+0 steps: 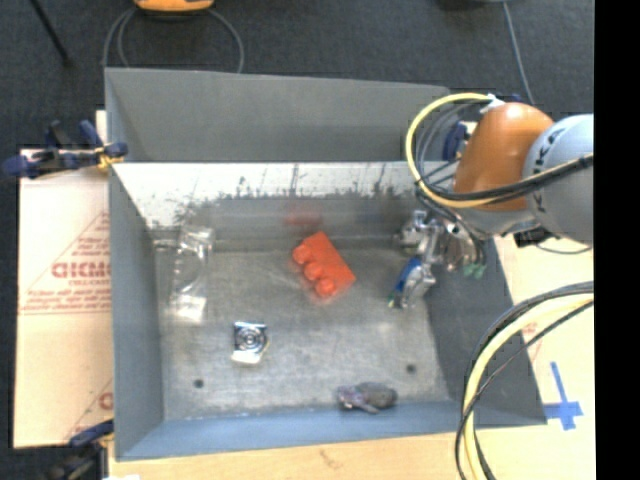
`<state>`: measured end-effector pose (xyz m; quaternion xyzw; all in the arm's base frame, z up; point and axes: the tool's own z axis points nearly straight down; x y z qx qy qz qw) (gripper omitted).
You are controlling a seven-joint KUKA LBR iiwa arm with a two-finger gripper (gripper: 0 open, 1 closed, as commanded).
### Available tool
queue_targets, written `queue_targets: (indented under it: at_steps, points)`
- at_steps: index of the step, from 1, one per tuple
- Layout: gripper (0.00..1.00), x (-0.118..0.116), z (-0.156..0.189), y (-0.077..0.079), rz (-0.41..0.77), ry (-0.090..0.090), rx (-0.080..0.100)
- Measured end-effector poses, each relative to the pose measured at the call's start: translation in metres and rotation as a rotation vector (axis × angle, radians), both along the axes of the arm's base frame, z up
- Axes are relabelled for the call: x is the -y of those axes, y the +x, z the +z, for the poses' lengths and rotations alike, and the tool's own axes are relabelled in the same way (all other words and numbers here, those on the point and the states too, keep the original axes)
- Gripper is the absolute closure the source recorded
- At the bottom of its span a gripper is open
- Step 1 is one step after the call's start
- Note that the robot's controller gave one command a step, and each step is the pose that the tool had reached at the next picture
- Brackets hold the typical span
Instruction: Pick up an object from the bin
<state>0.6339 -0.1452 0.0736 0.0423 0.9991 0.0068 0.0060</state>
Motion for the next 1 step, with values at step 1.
queue_targets:
  at_steps: [1]
  points:
    - [1.0,0.0014,0.002,-0.0003,0.003,-0.006,-0.001]
